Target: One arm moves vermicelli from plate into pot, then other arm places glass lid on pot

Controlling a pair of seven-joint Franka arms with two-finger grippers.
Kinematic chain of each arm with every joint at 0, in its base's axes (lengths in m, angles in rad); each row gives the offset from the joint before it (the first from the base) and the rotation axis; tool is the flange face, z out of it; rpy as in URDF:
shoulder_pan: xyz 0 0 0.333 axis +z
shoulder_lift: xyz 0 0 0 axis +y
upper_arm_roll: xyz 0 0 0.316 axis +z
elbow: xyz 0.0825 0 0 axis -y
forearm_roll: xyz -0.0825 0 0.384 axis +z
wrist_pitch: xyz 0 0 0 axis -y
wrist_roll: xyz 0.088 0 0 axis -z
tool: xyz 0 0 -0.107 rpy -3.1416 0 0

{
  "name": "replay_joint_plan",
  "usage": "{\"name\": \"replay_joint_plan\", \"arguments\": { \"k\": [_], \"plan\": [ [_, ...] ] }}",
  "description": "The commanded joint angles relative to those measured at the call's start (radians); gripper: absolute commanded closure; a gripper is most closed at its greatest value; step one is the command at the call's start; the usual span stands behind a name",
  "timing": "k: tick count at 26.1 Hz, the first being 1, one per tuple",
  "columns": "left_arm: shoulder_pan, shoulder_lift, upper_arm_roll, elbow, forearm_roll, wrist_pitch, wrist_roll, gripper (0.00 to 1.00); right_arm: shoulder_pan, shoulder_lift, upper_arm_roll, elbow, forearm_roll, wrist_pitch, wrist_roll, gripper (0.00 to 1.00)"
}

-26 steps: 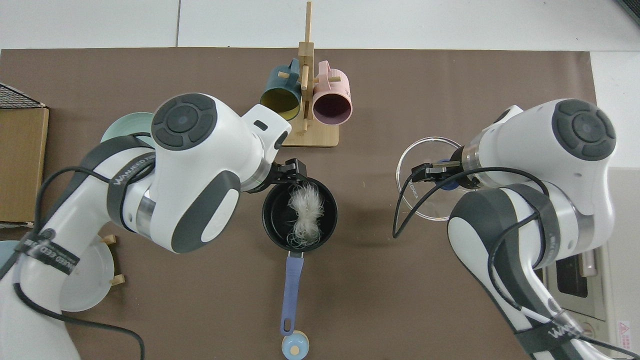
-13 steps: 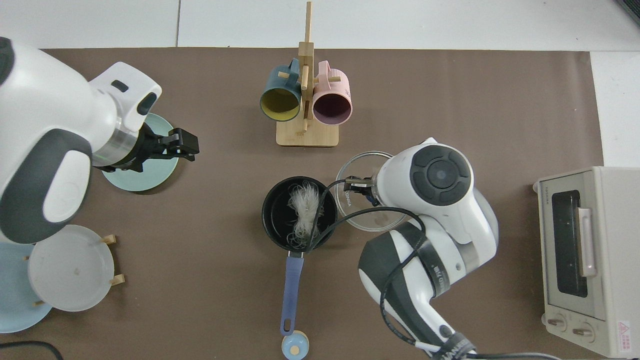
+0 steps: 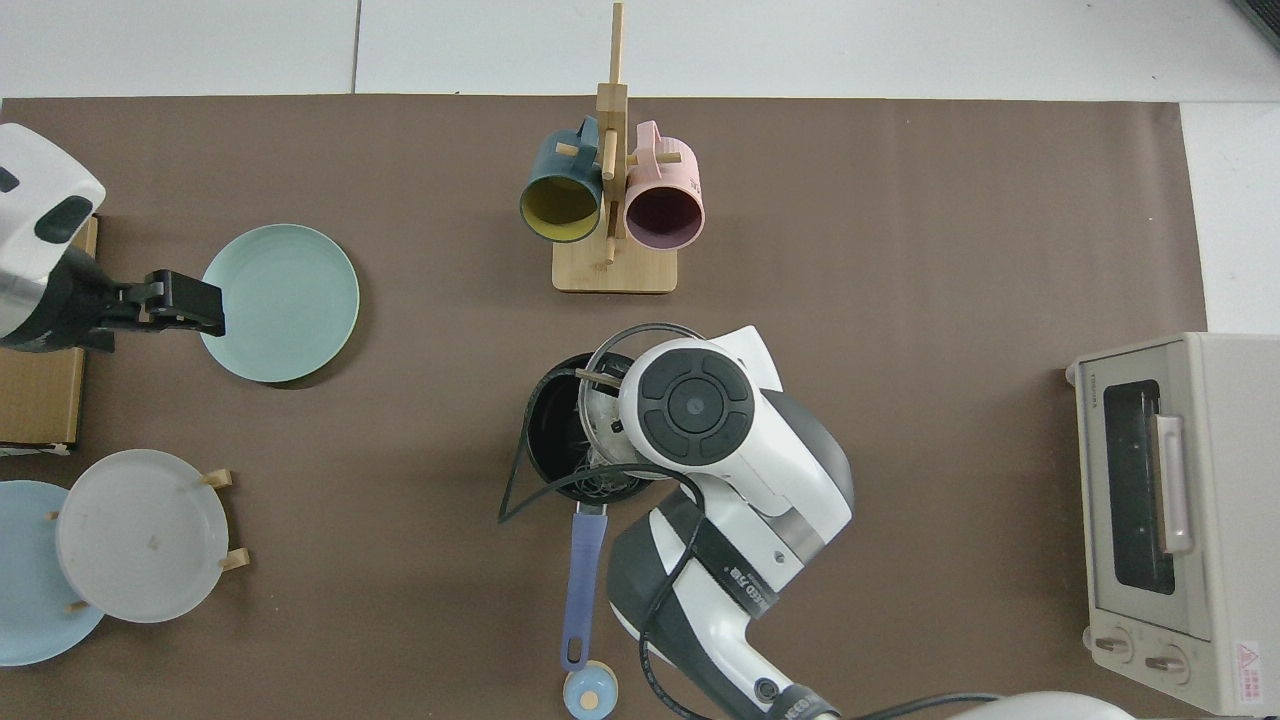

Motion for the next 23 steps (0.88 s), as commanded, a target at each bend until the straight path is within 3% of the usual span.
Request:
{"name": "replay_joint_plan", "arguments": {
  "k": [1,4,8,23],
  "plan": [
    [-0.003,-0.032,0.015,-0.037,-0.002,-0.006,0.027,0.00,0.048,0.086,0.011,0.126,-0.033,-0.048,0.107,1.00],
    [-0.003,-0.034,0.024,-0.040,-0.004,-0.001,0.027,0.00,0.082,0.149,0.011,0.225,-0.039,-0.083,0.170,1.00],
    [-0.008,-0.034,0.022,-0.039,-0.002,-0.010,0.026,0.00,0.094,0.186,0.011,0.287,-0.050,-0.124,0.199,1.00],
    [-0.016,-0.035,0.018,-0.039,-0.002,-0.027,0.024,0.00,0.083,0.185,0.019,0.276,-0.021,-0.157,0.195,1.00]
  ]
}}
